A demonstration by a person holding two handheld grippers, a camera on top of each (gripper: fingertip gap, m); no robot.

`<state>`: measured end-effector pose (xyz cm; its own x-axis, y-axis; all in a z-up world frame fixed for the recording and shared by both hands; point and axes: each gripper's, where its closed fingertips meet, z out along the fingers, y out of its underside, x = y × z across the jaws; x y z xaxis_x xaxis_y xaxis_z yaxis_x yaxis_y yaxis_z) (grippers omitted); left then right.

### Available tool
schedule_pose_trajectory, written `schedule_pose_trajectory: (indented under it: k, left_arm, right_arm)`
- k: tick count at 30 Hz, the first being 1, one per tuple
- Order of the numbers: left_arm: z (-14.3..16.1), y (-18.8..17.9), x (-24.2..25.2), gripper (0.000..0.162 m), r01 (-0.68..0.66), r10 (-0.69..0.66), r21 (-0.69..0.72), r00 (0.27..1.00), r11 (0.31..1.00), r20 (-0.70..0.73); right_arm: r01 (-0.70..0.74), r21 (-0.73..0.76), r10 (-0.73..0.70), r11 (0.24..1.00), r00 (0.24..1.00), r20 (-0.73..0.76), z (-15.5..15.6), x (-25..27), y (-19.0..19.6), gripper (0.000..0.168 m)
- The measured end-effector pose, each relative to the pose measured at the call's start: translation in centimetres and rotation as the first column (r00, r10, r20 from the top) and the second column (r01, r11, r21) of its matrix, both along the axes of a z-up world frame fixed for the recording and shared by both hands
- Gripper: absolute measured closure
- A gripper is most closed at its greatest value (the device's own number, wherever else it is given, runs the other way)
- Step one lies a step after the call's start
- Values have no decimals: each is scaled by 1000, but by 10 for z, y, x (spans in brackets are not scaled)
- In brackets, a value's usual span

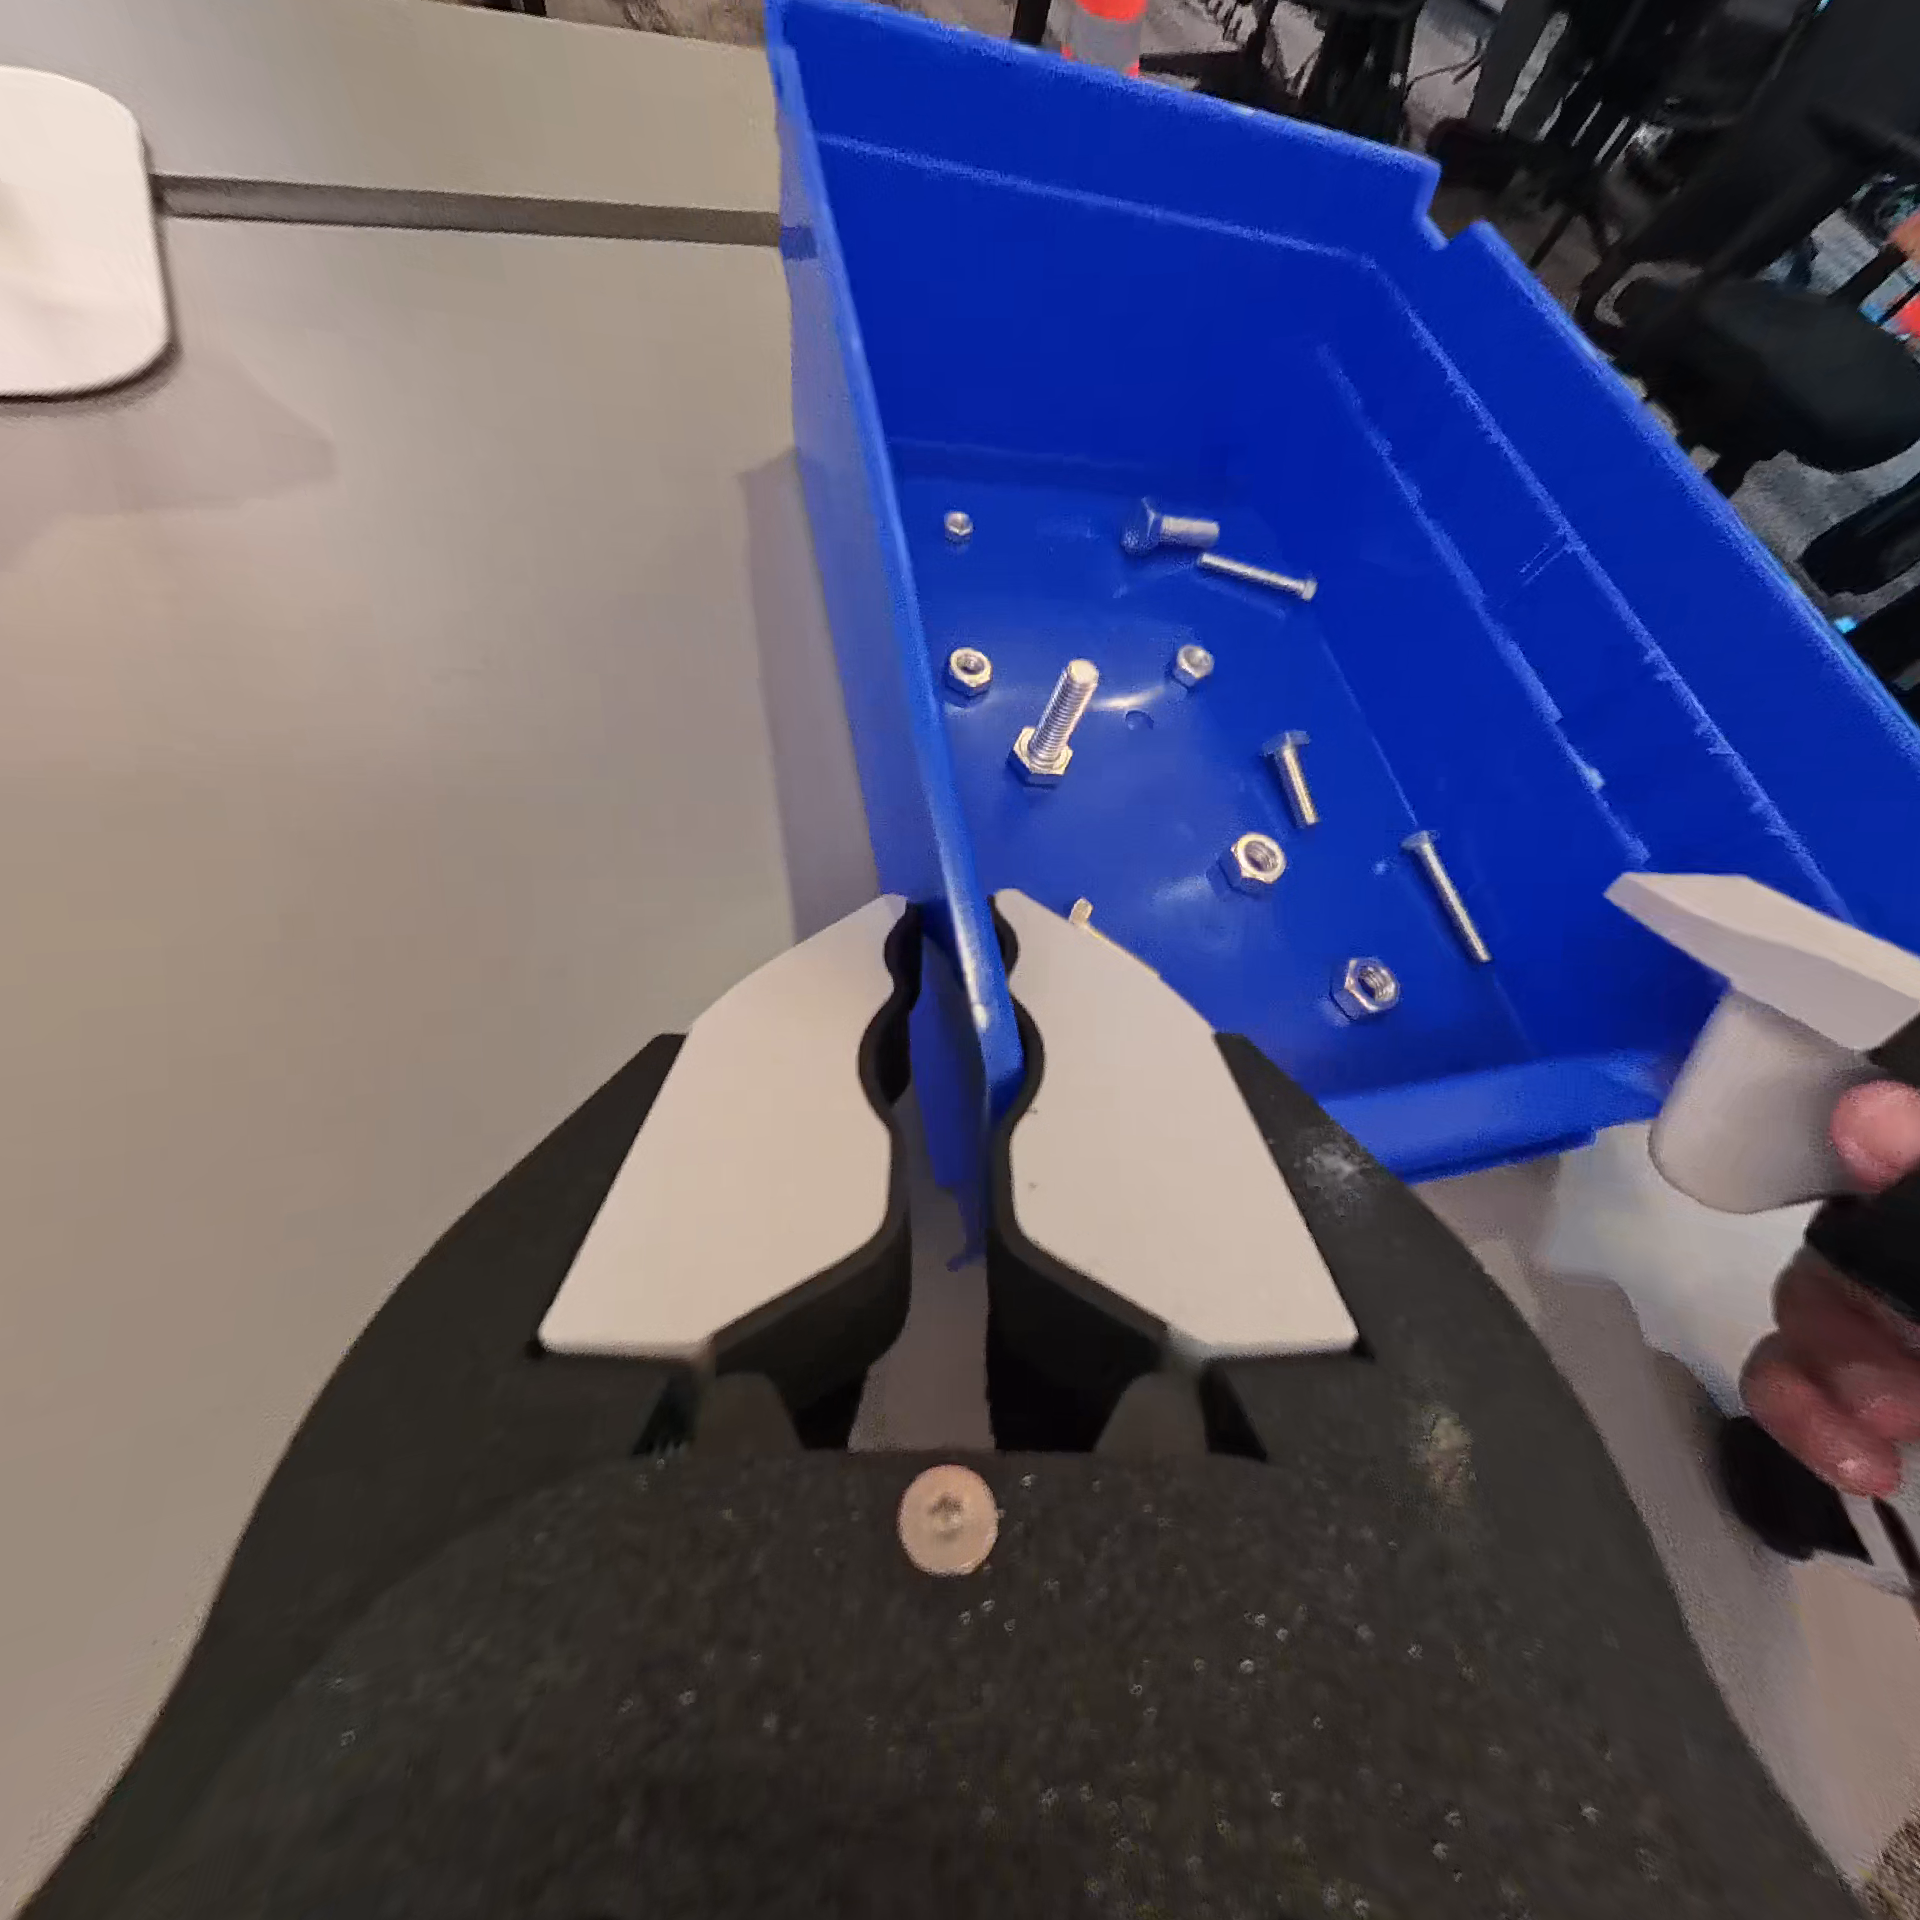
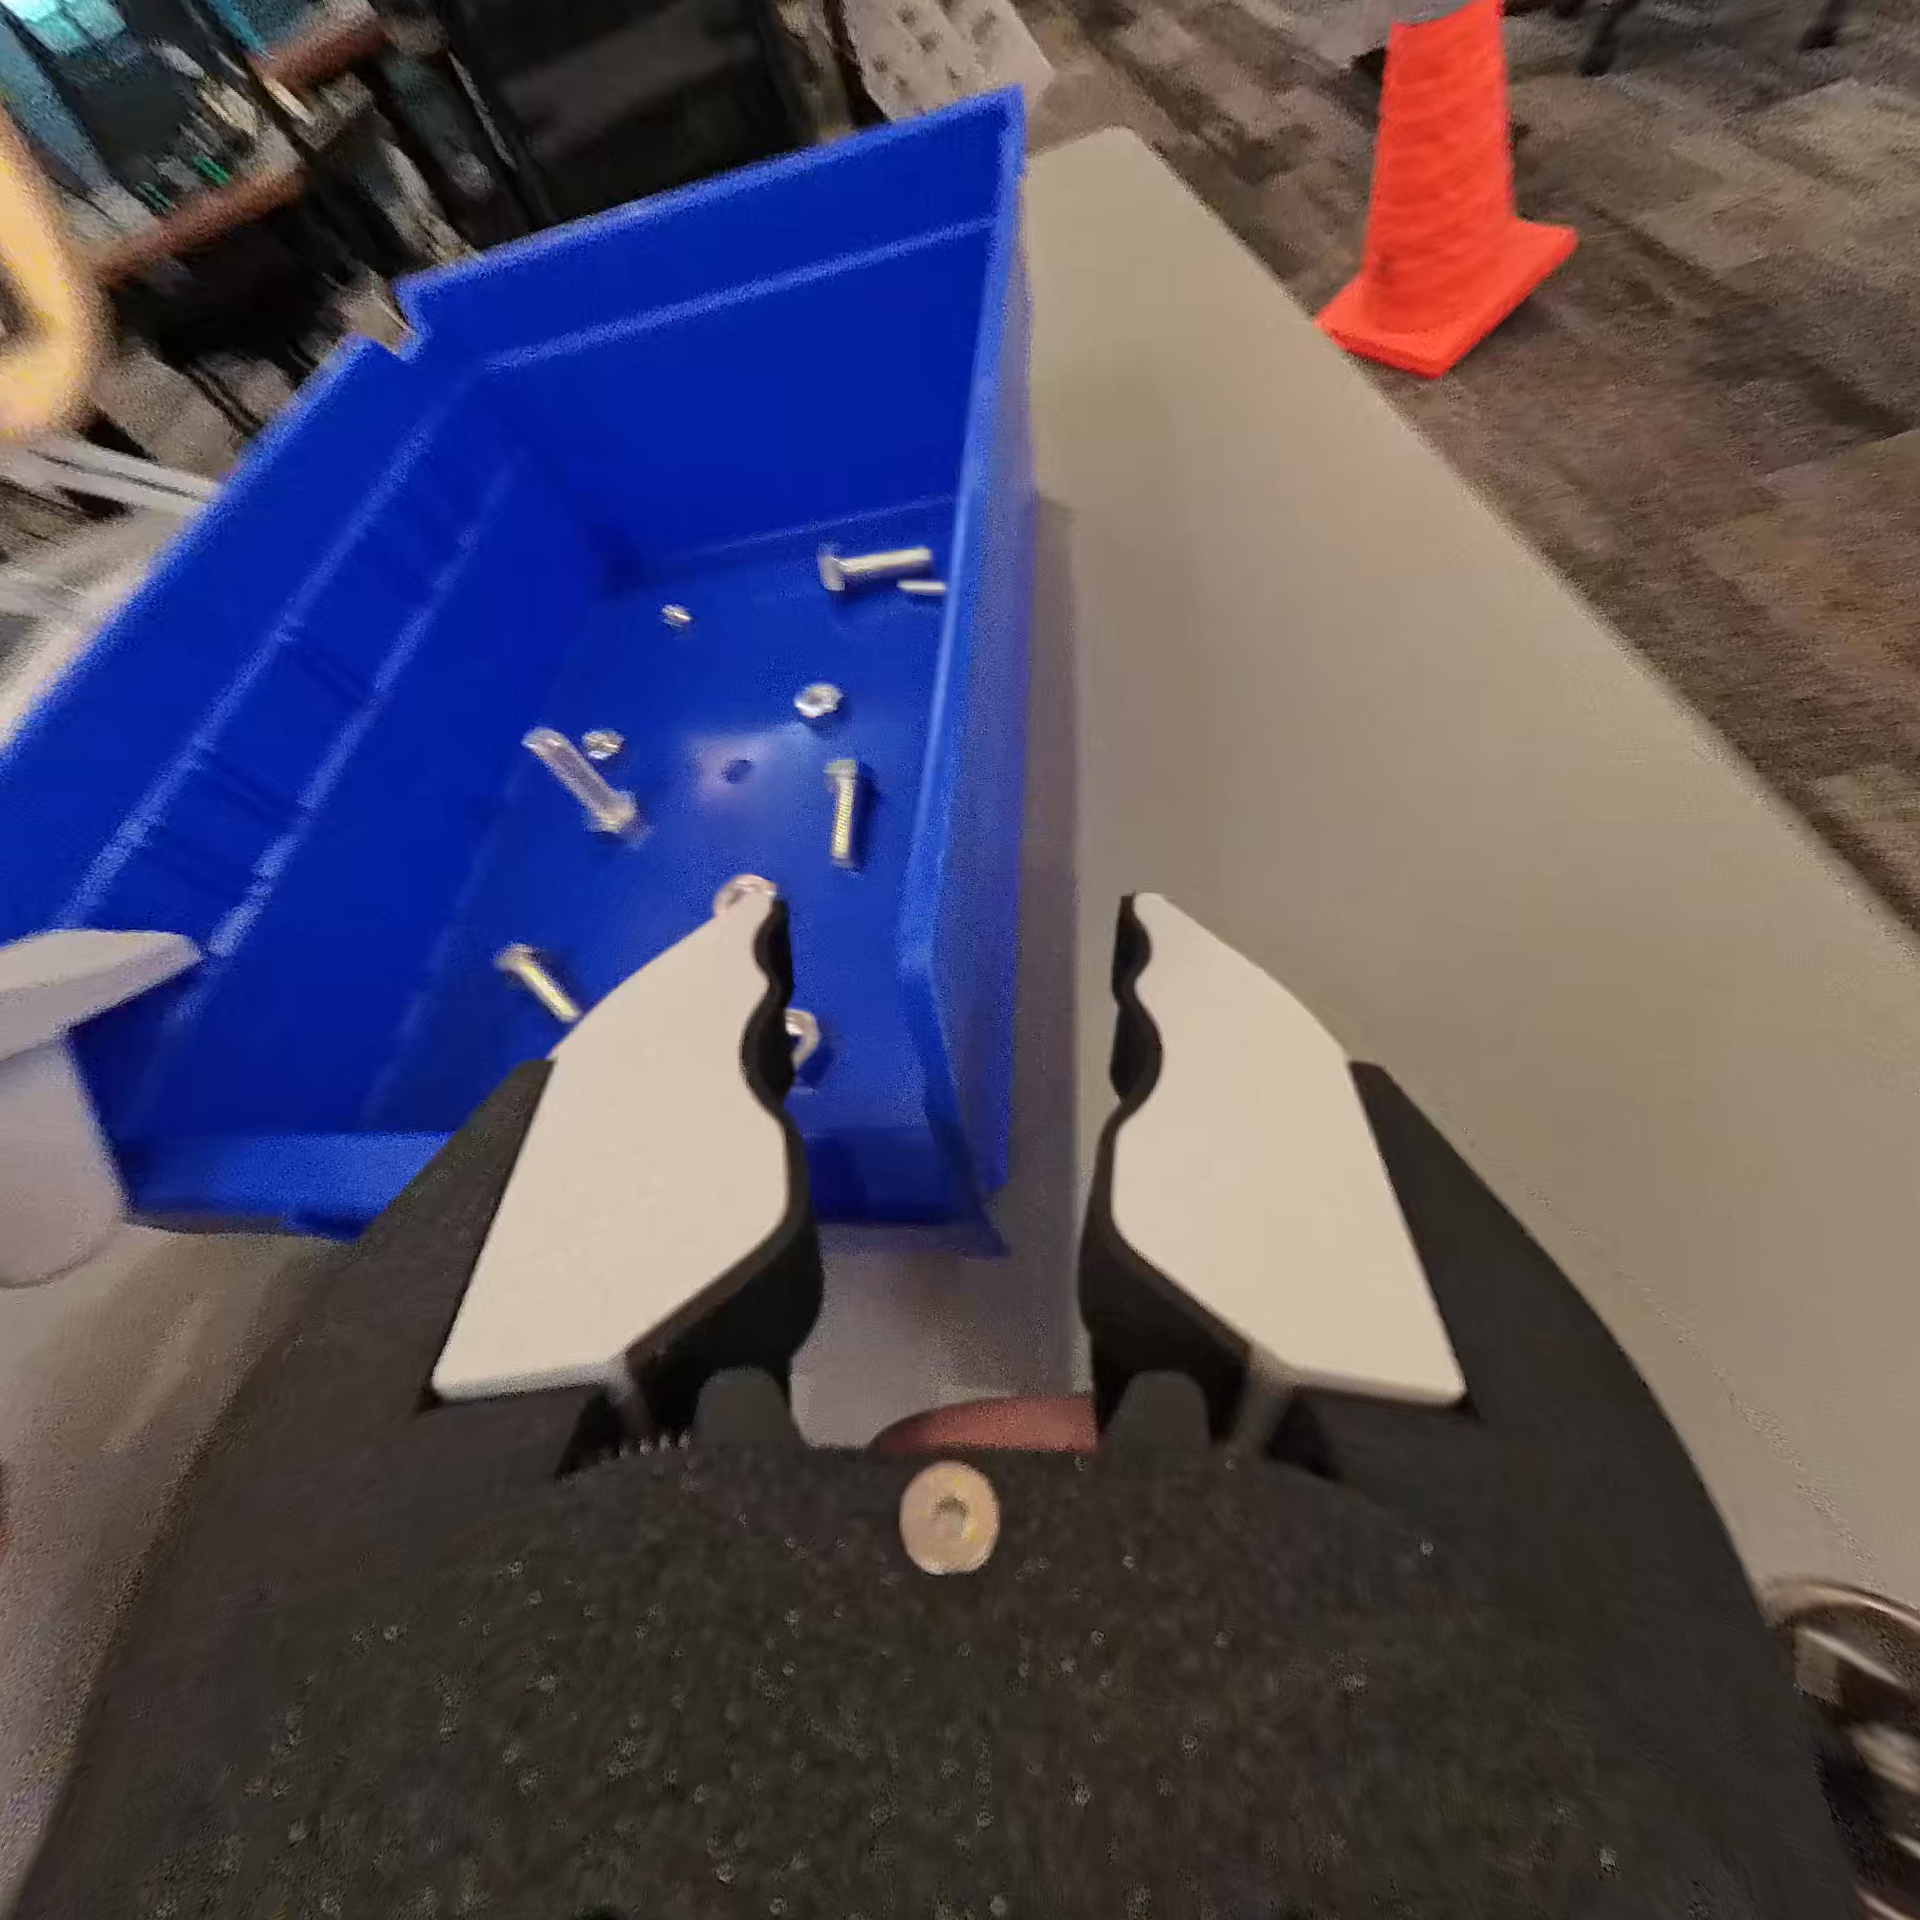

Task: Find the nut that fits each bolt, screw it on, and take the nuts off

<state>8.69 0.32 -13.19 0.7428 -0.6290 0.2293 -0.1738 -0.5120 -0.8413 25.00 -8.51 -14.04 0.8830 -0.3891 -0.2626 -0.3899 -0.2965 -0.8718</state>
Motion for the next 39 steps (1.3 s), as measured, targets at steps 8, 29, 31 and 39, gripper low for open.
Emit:
schedule_pose_trajectory:
  k: [8, 29, 31, 39]
  left_arm:
    - [3, 10, -36, 156, -47, 47, 17, 998, 999, -33]
    - [56, -8, -316, 158, -247, 281, 207, 947, 947, -154]
    - [52, -7, -346, 158, -297, 329, 202, 933, 933, -147]
    - [28, 10, -413, 157, -370, 394, 163, 905, 915, -160]
  right_arm:
    - [4, 96, 5, 995, 995, -97, 7, -45, 15, 131]
    - [-335, 124, 317, 934, 937, 148, 57, -294, 36, 162]
    - [-378, 113, 358, 919, 919, 164, 57, -323, 44, 162]
    - [-499, 46, 491, 866, 863, 120, 32, -390, 82, 161]
